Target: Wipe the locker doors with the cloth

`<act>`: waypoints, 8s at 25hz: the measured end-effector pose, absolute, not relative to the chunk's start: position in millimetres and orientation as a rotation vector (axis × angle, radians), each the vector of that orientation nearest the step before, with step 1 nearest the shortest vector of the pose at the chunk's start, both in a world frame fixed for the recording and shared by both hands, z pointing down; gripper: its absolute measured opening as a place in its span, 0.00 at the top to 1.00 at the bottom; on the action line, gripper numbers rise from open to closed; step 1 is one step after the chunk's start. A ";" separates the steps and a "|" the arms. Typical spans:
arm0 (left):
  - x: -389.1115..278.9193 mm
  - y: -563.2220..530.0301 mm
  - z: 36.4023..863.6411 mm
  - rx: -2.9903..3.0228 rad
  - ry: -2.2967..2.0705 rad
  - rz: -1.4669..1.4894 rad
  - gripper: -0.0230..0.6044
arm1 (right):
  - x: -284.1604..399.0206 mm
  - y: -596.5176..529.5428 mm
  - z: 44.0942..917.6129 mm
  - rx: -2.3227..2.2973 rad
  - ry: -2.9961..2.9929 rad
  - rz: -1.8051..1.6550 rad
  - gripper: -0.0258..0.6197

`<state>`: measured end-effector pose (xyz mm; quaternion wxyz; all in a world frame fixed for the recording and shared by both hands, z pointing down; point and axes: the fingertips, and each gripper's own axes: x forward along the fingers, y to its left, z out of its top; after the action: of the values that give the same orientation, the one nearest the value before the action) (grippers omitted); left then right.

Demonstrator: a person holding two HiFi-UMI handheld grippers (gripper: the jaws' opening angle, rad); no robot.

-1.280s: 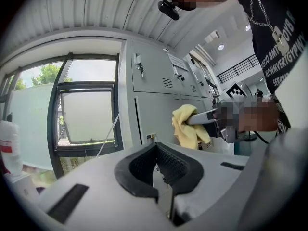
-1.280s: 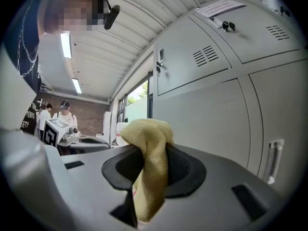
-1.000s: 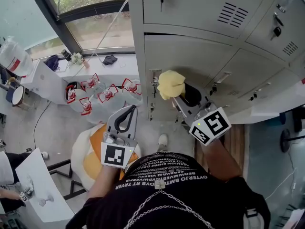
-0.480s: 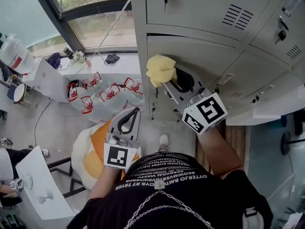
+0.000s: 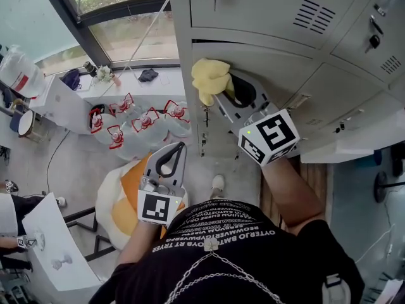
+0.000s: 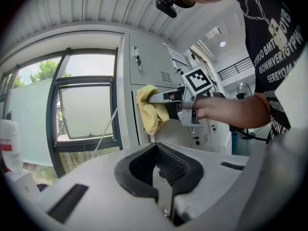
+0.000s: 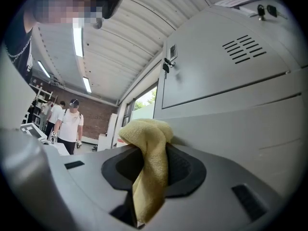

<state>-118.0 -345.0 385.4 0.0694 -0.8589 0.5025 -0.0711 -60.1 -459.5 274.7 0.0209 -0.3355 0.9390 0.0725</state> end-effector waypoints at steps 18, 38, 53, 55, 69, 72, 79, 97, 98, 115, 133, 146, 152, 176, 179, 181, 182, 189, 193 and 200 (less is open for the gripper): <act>-96.5 -348.4 386.1 -2.627 1.432 -0.210 0.95 | 28.3 -475.3 268.5 -1.330 2.775 0.236 0.78; -98.7 -339.3 383.1 -2.630 1.433 -0.197 0.95 | 131.4 -484.9 264.1 -1.658 2.593 0.213 0.77; -95.1 -333.7 384.0 -2.635 1.387 -0.204 0.95 | 81.6 -452.6 292.3 -1.540 2.665 0.135 0.77; -97.5 -331.2 385.2 -2.633 1.386 -0.207 0.95 | 59.9 -451.0 301.6 -1.489 2.718 0.116 0.77; -122.8 -324.9 391.5 -2.629 1.493 -0.209 0.95 | -52.2 -453.1 320.0 -1.231 2.953 0.159 0.78; -122.4 -325.2 392.7 -2.635 1.493 -0.211 0.95 | -59.6 -457.9 323.0 -1.242 2.974 0.192 0.78; -114.7 -326.6 392.8 -2.648 1.463 -0.211 0.95 | -37.5 -470.3 326.9 -1.355 2.955 0.210 0.78; -83.8 -327.1 382.8 -2.658 1.319 -0.222 0.95 | 76.6 -483.1 327.5 -1.643 2.791 0.143 0.77; -81.9 -326.6 381.9 -2.658 1.311 -0.221 0.95 | 83.5 -483.7 327.8 -1.662 2.778 0.134 0.77; -77.1 -310.9 382.0 -2.697 1.334 -0.214 0.95 | 125.6 -459.3 321.6 -1.739 2.660 0.120 0.78; -85.8 -306.6 392.0 -2.710 1.332 -0.250 0.95 | -5.5 -466.9 393.7 -1.395 3.031 0.064 0.79; -75.4 -330.6 391.2 -2.719 1.323 -0.235 0.96 | 15.5 -479.0 394.9 -1.422 3.011 0.024 0.80; -62.0 -335.7 396.3 -2.755 1.288 -0.261 0.95 | 49.2 -481.8 399.0 -1.485 2.989 0.004 0.80; -74.5 -349.4 404.2 -2.777 1.360 -0.291 0.96 | 87.9 -461.7 396.3 -1.559 2.901 -0.058 0.80; -75.7 -349.0 402.3 -2.769 1.365 -0.272 0.95 | 47.3 -458.9 404.2 -1.447 2.997 -0.038 0.79; -80.6 -349.1 397.3 -2.744 1.389 -0.244 0.95 | 22.0 -458.4 408.2 -1.378 3.055 -0.008 0.79; -83.5 -348.7 394.9 -2.732 1.402 -0.231 0.95 | 11.3 -458.5 411.6 -1.346 3.084 0.000 0.79; -104.6 -339.1 400.8 -2.733 1.472 -0.285 0.95 | -20.5 -464.1 449.3 -1.288 3.212 -0.030 0.79; -116.2 -336.7 404.4 -2.720 1.515 -0.301 0.95 | -16.6 -474.0 461.1 -1.339 3.227 -0.037 0.79; -107.4 -338.2 398.5 -2.729 1.455 -0.292 0.95 | 7.0 -478.2 464.5 -1.434 3.201 -0.047 0.80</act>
<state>-107.4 -338.2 398.5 0.0176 -0.8784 0.4682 -0.0939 7.0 -478.2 464.5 -0.1823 -0.4019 0.8973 -0.0133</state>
